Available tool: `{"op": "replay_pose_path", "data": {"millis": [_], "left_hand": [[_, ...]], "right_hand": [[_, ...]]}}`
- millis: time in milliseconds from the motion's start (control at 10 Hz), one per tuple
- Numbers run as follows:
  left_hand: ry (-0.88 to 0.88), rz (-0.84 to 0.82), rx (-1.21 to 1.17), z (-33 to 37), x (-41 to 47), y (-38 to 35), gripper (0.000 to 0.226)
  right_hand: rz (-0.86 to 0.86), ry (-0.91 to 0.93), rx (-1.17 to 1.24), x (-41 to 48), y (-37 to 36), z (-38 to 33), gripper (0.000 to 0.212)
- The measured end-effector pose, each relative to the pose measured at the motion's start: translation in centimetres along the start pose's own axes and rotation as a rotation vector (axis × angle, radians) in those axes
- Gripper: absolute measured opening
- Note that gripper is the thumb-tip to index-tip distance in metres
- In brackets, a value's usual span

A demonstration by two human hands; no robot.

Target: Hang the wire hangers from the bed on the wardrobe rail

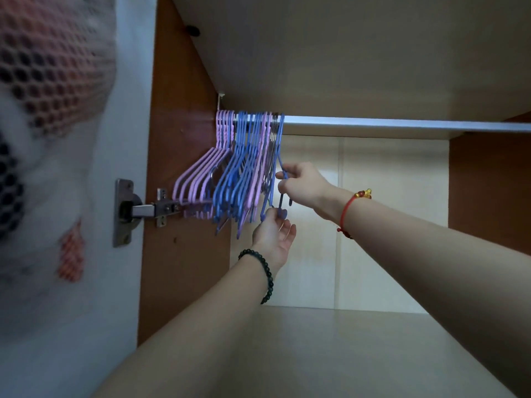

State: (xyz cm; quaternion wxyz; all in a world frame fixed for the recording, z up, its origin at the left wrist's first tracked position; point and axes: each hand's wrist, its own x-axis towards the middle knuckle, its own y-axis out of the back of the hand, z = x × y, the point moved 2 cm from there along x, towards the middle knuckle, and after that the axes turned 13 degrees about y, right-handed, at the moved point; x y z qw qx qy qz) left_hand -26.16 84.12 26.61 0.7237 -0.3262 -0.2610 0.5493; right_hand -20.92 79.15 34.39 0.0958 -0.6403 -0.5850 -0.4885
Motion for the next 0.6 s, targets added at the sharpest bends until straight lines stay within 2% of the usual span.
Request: {"op": "replay_pose_path", "data": {"millis": [200, 400, 500, 600], "left_hand": [[0.005, -0.029, -0.072, 1.2, -1.2, 0.8, 0.023], [0.007, -0.018, 0.005, 0.6, -2.1, 0.9, 0.024], [0.022, -0.044, 0.031, 0.2, -2.7, 1.1, 0.025], [0.033, -0.045, 0.070, 0.2, -3.2, 1.1, 0.027]], "right_hand": [[-0.014, 0.030, 0.068, 0.5, -1.5, -0.6, 0.034], [-0.092, -0.005, 0.057, -0.3, -0.7, -0.7, 0.038], [-0.065, -0.054, 0.183, -1.4, 0.1, -0.6, 0.039], [0.048, -0.032, 0.258, -3.6, 1.7, -0.8, 0.038]]}}
